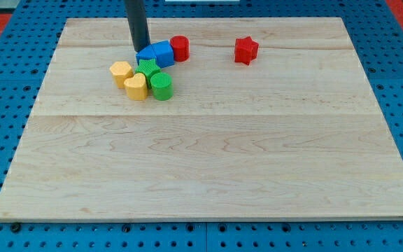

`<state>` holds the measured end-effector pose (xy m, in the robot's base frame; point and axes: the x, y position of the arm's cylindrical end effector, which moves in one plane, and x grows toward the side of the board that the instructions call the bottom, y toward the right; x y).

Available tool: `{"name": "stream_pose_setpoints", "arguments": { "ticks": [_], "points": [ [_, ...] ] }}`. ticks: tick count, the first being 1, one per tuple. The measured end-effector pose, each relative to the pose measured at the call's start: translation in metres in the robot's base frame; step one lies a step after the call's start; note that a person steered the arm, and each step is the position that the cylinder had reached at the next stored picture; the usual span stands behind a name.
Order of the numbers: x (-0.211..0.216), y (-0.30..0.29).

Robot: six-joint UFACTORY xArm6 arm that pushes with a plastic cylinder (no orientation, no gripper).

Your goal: Move the blue triangle right to the green star

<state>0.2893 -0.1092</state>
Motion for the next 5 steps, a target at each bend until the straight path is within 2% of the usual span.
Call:
{"name": "stream_pose_setpoints", "arguments": {
  "ticks": [2,4,5],
  "points": [
    [0.015,0.023],
    [0.039,0.071],
    [0.030,0.019]
  ]
}}
